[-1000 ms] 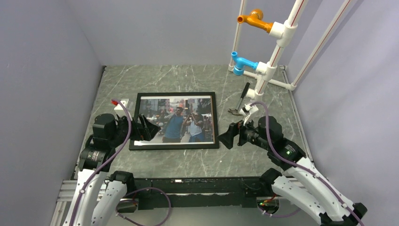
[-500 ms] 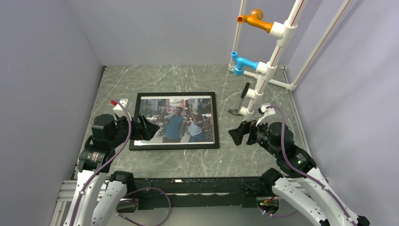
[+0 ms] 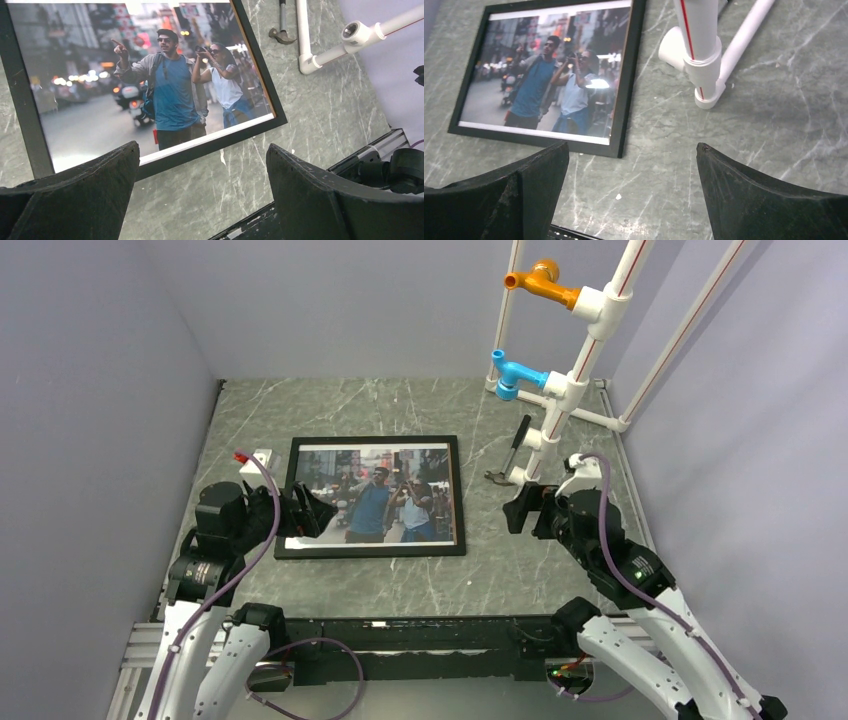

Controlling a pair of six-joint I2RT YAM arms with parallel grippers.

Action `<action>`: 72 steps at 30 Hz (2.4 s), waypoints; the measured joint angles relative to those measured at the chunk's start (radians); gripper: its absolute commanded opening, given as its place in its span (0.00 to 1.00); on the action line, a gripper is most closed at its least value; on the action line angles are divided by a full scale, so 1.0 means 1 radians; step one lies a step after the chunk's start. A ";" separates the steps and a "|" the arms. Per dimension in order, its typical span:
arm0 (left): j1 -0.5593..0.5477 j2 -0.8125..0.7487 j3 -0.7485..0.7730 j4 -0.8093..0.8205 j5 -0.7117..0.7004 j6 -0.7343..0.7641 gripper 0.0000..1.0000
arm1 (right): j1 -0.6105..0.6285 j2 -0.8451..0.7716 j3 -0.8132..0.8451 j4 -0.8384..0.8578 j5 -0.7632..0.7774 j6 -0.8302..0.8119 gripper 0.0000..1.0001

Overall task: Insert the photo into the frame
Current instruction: Reset both arms

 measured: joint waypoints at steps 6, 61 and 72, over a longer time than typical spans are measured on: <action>0.000 0.009 0.000 0.000 -0.010 0.016 0.99 | -0.116 0.095 0.010 -0.010 -0.117 -0.008 0.99; 0.021 0.568 -0.669 1.377 -0.664 0.417 0.99 | -0.892 0.681 -0.606 1.388 -0.348 -0.176 0.99; 0.074 0.804 -0.626 1.724 -0.617 0.484 0.99 | -0.665 0.921 -0.563 1.682 -0.319 -0.369 1.00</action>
